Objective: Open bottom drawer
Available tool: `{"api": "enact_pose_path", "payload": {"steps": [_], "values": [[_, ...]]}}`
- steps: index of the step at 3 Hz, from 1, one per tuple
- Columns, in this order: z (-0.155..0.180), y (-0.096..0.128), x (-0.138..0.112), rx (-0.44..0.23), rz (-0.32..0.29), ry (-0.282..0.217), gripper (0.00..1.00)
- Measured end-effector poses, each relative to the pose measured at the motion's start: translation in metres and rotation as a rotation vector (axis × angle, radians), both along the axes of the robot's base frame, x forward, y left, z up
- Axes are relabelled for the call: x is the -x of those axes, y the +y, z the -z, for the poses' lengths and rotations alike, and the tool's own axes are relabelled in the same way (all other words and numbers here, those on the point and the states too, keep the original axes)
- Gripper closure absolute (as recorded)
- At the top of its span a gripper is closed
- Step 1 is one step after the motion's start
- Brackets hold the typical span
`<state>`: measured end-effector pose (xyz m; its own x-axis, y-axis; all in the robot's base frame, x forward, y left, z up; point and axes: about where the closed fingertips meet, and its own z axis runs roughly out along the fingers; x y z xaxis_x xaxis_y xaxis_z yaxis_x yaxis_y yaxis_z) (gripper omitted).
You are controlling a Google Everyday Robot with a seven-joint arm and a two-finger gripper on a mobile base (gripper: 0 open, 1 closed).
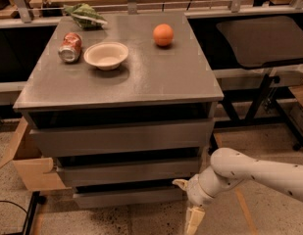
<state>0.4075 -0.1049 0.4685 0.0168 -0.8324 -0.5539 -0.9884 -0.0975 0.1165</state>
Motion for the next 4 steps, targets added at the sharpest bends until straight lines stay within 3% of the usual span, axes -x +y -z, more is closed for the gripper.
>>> {"api": "enact_pose_path", "payload": {"steps": [1,2,4], "values": [[0.028,0.011,0.004,-0.013,-0.028,0.022,0.0],[0.083,0.022,0.002,-0.045,-0.061,0.024,0.0],[0.178,0.059,-0.001,-0.15,-0.101,-0.035,0.0]]}}
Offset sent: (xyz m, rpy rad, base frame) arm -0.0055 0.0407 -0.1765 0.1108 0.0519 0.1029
